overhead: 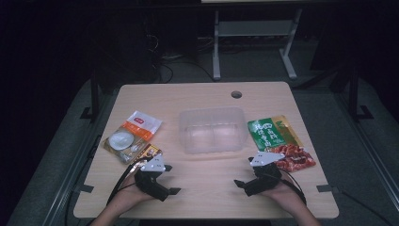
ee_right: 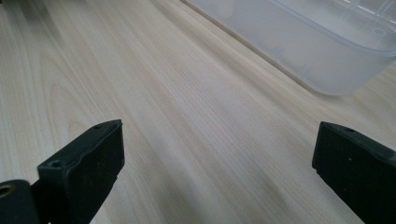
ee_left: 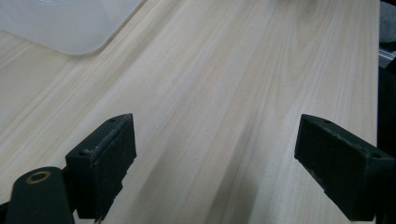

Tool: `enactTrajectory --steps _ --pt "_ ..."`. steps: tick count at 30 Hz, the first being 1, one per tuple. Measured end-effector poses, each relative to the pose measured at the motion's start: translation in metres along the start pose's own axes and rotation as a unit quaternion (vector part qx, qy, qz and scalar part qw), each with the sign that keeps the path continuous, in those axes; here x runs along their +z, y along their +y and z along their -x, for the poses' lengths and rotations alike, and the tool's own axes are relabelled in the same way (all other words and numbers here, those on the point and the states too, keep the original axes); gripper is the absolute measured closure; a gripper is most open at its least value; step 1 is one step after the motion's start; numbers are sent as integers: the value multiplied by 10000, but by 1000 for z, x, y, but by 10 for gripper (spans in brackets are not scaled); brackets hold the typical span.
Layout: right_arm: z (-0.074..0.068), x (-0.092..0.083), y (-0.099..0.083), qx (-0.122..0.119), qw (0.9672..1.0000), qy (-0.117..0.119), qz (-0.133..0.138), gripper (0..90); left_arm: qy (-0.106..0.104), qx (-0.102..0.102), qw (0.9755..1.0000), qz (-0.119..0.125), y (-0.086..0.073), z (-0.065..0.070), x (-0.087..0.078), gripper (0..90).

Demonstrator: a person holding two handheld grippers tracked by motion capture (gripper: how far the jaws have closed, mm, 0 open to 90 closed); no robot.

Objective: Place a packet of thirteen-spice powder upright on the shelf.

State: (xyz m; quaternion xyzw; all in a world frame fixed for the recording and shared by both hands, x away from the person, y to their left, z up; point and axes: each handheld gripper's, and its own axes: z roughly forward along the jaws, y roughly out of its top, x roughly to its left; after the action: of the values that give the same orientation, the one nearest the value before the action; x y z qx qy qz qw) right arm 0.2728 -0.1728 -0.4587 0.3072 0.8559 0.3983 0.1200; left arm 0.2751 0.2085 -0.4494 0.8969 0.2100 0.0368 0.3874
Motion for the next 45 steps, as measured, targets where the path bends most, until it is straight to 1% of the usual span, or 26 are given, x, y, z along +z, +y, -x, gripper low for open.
enactTrajectory --steps 2,6,11,13,14,16,18,20,21,23,24,25,27,29,30,32,33,34,35,36,37,38,40,41,43,45 --pt "0 0 0 -3 10000 -1 6 20 -7 -25 10000 -14 0 -1 -1 128" --pt "1 0 0 1 10000 -3 0 20 70 -59 10000 26 -1 -3 -2 129" --pt "2 0 0 4 10000 -10 18 21 89 -197 9997 122 -1 -4 -8 132" --pt "2 0 0 15 10000 -12 29 21 106 -225 9996 116 -1 -6 -11 134" --pt "2 1 0 17 10000 0 34 21 111 -271 9995 129 -1 -6 -13 134" --pt "2 1 0 19 10000 -13 29 20 144 -362 9990 239 -1 -7 -17 135" --pt "2 1 0 30 10000 -9 16 22 219 -354 9987 288 -1 -9 -21 134" --pt "2 1 0 30 10000 2 -30 40 242 -363 9985 337 -2 -11 -25 134" --pt "1 1 0 27 10000 10 -40 43 205 -376 9985 353 -2 -13 -27 133" --pt "1 1 1 58 9999 42 -77 42 95 -469 9984 309 -4 -16 -29 131" --pt "1 1 1 60 9999 66 -89 43 162 -477 9984 243 -4 -17 -30 131" --pt "0 1 1 75 9999 72 -93 43 224 -481 9983 241 -5 -17 -31 130" --pt "1 1 2 63 9999 85 -92 43 212 -504 9982 243 -6 -18 -33 131" --pt "0 2 2 48 9999 94 -120 43 252 -447 9985 210 -6 -17 -35 131" --pt "0 2 2 36 9999 94 -121 42 266 -471 9983 215 -6 -17 -36 131" --pt "1 3 2 32 9999 105 -125 41 332 -449 9983 185 -6 -17 -38 131" --pt "1 3 2 31 9998 109 -135 40 342 -498 9980 204 -6 -17 -39 131" --pt "1 3 2 15 9998 109 -140 39 386 -503 9978 212 -7 -18 -40 131" --pt "0 3 2 14 9998 109 -142 39 386 -503 9978 212 -7 -18 -40 131" --pt "0 3 2 23 9998 118 -140 39 475 -535 9972 237 -7 -19 -43 131" --pt "0 3 2 24 9998 119 -129 39 499 -561 9969 255 -8 -20 -45 131" --pt "0 3 2 21 9998 119 -125 39 520 -518 9969 267 -8 -22 -47 131" --pt "1 3 2 20 9999 117 -115 40 565 -600 9961 328 -10 -22 -49 127" --pt "1 3 2 26 9999 118 -117 40 591 -552 9963 292 -10 -23 -51 124" --pt "1 2 2 36 9999 116 -121 40 659 -604 9956 290 -11 -24 -53 121" --pt "1 2 2 24 9999 110 -120 40 712 -599 9953 263 -12 -25 -55 116"
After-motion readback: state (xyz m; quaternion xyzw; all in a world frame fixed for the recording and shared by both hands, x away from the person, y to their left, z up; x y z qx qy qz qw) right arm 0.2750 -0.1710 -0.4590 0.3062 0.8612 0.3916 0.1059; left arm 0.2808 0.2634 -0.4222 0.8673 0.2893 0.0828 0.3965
